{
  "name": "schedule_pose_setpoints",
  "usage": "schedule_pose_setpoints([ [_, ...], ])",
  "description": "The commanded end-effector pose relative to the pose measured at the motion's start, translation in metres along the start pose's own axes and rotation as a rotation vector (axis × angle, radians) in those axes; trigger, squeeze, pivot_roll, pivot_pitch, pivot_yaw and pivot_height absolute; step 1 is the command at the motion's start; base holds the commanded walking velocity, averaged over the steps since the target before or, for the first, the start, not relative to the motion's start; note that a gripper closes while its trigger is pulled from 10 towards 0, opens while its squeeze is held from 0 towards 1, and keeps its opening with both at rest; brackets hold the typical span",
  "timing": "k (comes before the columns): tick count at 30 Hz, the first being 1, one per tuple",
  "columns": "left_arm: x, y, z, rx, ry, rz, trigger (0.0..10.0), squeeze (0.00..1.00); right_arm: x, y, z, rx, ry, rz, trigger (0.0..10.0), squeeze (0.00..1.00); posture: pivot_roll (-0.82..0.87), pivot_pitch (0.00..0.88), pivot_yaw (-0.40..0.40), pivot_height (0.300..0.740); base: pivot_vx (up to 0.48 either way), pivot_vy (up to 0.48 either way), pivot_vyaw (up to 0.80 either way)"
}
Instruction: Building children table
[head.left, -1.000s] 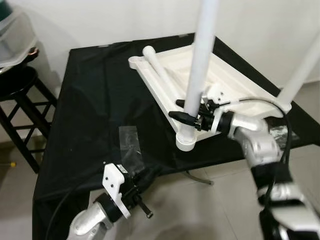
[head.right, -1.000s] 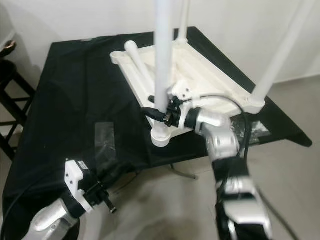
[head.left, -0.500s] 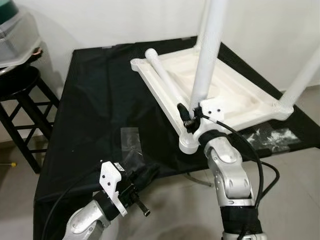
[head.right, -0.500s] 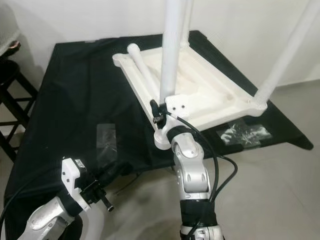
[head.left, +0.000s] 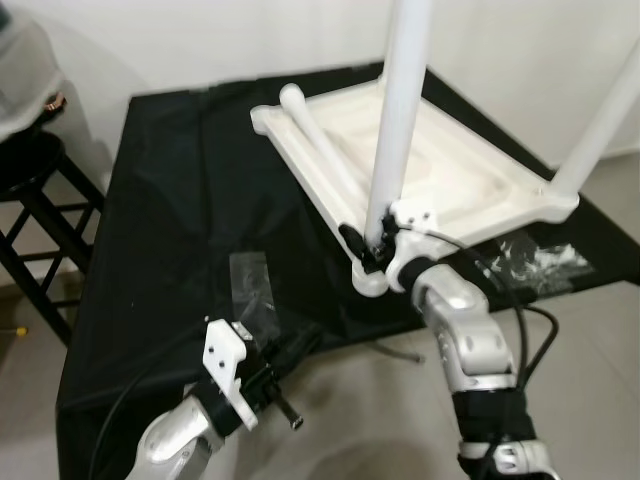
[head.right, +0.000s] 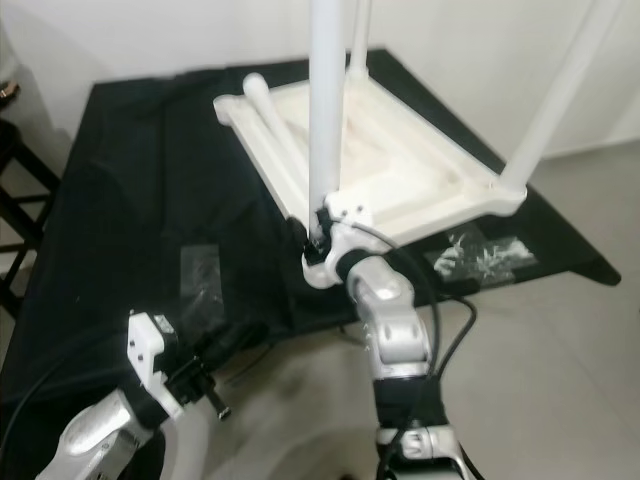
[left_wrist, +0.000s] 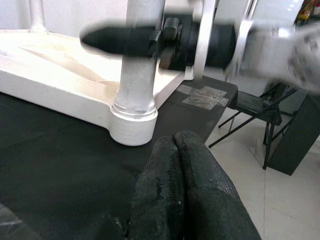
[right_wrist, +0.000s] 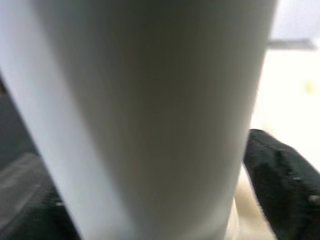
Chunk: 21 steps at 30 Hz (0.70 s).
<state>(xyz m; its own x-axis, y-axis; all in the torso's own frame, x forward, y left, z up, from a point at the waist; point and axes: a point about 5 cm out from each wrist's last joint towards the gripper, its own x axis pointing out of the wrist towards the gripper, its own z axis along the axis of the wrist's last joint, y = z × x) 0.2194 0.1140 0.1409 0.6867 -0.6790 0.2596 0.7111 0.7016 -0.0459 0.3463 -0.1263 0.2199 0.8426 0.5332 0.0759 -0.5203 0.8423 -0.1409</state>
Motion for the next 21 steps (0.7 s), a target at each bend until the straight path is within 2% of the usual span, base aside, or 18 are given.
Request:
schedule_pose_setpoints([
  [1,-0.003,-0.001,-0.003,-0.004,0.017,0.006,10.0,0.0,0.003,0.008,0.003,0.007,-0.034,0.077,10.0,1.0,-0.02,0.176,0.024,0.74,0.0,0.0,0.0],
  [2,-0.003,-0.001,-0.003,-0.004,0.017,0.006,10.0,0.0,0.003,0.008,0.003,0.007,-0.034,0.077,10.0,1.0,-0.02,0.176,0.024,0.74,0.0,0.0,0.0],
  [3,-0.003,-0.002,-0.003,-0.004,0.015,0.009,10.0,0.0,0.0,-0.002,0.014,-0.11,-0.028,0.292,10.0,0.0,-0.02,0.18,0.021,0.74,0.0,0.0,0.0],
  [4,-0.003,-0.002,-0.003,-0.004,0.015,0.009,10.0,0.0,0.0,-0.002,0.014,-0.11,-0.028,0.292,10.0,0.0,-0.02,0.18,0.021,0.74,0.0,0.0,0.0],
  [5,-0.003,-0.002,-0.003,-0.005,0.014,0.01,10.0,0.0,-0.002,-0.006,0.017,-0.149,-0.012,0.35,10.0,0.0,-0.02,0.18,0.021,0.74,0.0,0.0,0.0],
  [8,-0.003,-0.002,-0.003,-0.005,0.014,0.01,10.0,0.0,-0.002,-0.006,0.017,-0.149,-0.012,0.35,10.0,0.0,-0.02,0.18,0.021,0.74,0.0,0.0,0.0],
  [9,-0.004,-0.002,-0.003,-0.005,0.014,0.009,10.0,0.0,-0.002,-0.011,0.019,-0.177,0.005,0.398,10.0,0.0,-0.01,0.182,0.022,0.74,0.0,0.0,0.0],
  [14,-0.006,-0.004,-0.002,-0.004,0.02,0.007,10.0,0.0,0.009,-0.026,0.026,-0.17,0.006,0.476,10.0,0.0,0.01,0.188,0.03,0.74,0.0,0.0,0.0],
  [17,-0.007,-0.005,-0.002,0.003,0.022,0.008,10.0,0.0,0.011,-0.028,0.025,-0.158,0.018,0.52,10.0,0.0,0.02,0.189,0.029,0.74,0.0,0.0,0.0],
  [18,-0.008,-0.005,-0.002,0.01,0.025,0.008,10.0,0.0,0.009,-0.029,0.023,-0.145,0.031,0.578,3.3,0.0,0.02,0.187,0.026,0.74,0.0,0.0,0.0],
  [21,-0.008,-0.006,-0.002,0.012,0.026,0.008,10.0,0.0,0.007,-0.029,0.022,-0.137,0.034,0.605,3.3,0.0,0.02,0.187,0.026,0.74,0.0,0.0,0.0],
])
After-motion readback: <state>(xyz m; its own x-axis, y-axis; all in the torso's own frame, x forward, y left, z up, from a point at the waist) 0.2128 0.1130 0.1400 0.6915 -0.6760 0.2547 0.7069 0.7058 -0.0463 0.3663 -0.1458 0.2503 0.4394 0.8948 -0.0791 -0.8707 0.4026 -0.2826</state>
